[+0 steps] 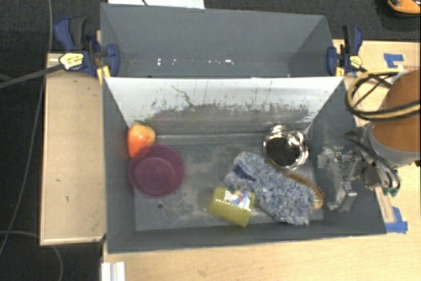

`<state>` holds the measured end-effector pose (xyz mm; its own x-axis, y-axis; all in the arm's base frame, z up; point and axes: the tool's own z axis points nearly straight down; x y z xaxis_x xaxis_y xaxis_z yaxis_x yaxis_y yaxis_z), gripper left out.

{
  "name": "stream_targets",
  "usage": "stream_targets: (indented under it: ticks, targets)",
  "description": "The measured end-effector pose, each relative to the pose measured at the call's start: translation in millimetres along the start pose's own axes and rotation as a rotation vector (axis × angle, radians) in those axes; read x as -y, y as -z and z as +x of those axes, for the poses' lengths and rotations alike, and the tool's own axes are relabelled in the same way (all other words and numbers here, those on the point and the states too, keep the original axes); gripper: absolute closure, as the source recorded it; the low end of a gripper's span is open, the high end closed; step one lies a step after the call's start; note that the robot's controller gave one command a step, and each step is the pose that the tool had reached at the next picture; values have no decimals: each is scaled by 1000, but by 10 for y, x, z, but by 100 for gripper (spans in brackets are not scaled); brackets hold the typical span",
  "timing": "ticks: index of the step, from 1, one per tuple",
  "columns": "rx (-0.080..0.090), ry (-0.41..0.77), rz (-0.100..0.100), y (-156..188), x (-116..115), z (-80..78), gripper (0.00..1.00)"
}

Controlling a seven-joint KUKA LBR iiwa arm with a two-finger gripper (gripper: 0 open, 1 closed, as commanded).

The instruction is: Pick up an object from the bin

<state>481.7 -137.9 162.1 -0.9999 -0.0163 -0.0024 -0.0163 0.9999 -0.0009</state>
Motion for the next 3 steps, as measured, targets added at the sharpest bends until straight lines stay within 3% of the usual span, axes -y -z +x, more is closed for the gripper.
stream_targets:
  ticks: [1, 2, 3]
  targets:
    - [0, 1, 0, 0, 0, 0, 0]
    - [3, 395, 1, -683, -423, -177, 100]
    - [3, 397, 1, -683, -423, -177, 100]
